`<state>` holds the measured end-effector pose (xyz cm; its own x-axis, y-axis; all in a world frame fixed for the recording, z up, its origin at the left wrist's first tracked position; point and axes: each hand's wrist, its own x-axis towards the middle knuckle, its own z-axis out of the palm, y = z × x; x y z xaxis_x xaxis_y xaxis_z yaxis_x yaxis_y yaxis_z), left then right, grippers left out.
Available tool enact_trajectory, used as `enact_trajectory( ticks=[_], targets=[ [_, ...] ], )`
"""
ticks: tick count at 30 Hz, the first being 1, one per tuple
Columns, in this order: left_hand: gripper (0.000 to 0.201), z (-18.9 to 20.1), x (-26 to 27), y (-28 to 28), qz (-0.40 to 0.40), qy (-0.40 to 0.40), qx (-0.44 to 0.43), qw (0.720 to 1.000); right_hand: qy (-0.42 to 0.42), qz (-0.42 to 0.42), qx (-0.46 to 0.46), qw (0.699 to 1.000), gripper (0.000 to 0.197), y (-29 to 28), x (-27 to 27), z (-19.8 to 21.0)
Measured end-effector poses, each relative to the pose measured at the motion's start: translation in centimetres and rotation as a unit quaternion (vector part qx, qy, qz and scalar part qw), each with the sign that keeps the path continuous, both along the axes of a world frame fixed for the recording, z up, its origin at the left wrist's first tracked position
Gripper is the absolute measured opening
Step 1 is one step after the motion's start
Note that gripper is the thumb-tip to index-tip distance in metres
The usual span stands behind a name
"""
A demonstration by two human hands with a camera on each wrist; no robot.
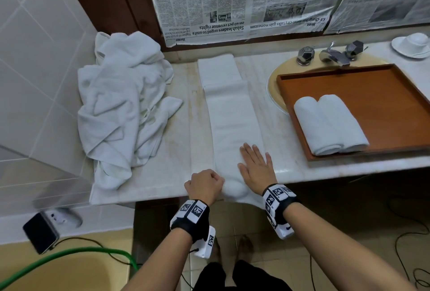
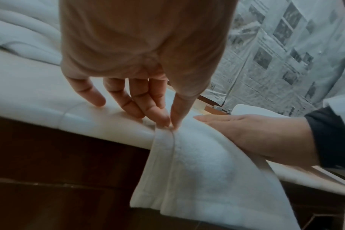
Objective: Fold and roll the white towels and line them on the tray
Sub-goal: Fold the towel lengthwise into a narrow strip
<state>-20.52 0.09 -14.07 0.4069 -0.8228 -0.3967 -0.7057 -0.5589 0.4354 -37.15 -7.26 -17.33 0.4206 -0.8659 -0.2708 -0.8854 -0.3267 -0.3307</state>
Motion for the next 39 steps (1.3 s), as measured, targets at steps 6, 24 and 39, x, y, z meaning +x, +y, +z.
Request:
enact_trajectory(
  ticks=[6,24,39],
  targets=[
    [0.035,-0.7,-0.2,-0.2,0.025,0.017,-0.056,0.998,0.002,0.000,-0.010,1.000,0.076,0.0,0.1,-0.4],
    [0.014,-0.2,1.3,-0.5,-0.044,-0.009,0.022,0.999,0.007,0.007,-0.034,0.999,0.075,0.2,-0.4,-1.3],
    [0.053,-2.2,-0.8,-1.9,-0.176,-0.073,-0.069,0.979,0.022,0.078,-0.080,0.993,0.060,1.2,0.9,-1.4]
  ],
)
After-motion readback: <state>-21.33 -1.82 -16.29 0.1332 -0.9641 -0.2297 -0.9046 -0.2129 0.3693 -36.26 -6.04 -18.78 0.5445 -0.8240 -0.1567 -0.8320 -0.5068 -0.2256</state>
